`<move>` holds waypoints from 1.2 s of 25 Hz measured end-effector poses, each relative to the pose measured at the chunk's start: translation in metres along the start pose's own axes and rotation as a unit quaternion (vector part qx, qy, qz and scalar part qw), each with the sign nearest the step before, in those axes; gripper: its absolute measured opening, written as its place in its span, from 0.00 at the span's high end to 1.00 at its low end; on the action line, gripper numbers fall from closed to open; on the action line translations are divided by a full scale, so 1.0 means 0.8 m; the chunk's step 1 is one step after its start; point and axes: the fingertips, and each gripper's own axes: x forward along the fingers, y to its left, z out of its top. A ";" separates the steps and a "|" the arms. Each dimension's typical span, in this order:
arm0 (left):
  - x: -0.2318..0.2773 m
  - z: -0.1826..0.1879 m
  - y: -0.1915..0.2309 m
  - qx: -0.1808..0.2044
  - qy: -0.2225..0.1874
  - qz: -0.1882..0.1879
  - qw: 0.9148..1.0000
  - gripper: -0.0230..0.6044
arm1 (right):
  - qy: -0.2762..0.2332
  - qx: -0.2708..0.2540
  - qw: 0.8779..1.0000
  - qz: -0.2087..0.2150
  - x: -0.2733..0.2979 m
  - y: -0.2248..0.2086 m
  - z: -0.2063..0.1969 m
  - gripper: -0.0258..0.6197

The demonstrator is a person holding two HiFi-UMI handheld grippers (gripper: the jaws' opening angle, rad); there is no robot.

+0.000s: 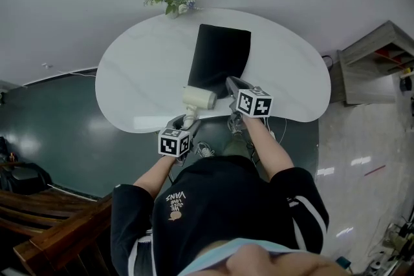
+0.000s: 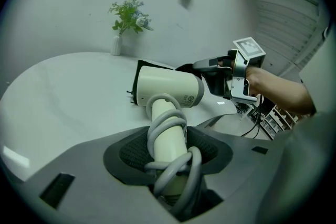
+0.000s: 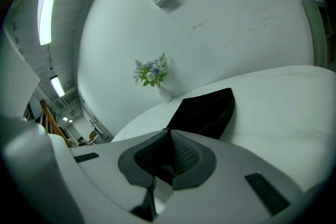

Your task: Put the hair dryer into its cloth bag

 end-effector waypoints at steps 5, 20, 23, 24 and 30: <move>0.028 0.002 -0.023 0.000 0.016 -0.014 1.000 0.58 | 0.002 -0.014 1.000 0.001 -0.008 0.003 -0.001 0.89; 0.092 0.037 -0.058 -0.015 0.037 -0.014 0.999 0.58 | 0.040 -0.081 0.995 0.042 -0.025 0.023 -0.017 0.89; 0.102 0.039 -0.060 -0.025 0.041 -0.008 0.999 0.58 | 0.047 -0.092 0.993 0.058 -0.026 0.030 -0.020 0.89; 0.106 0.042 -0.060 -0.028 0.040 -0.005 0.999 0.58 | 0.049 -0.096 0.992 0.062 -0.027 0.032 -0.022 0.89; 0.129 0.070 -0.052 -0.061 0.024 0.002 0.998 0.58 | 0.060 -0.100 0.990 0.076 -0.034 0.038 -0.033 0.89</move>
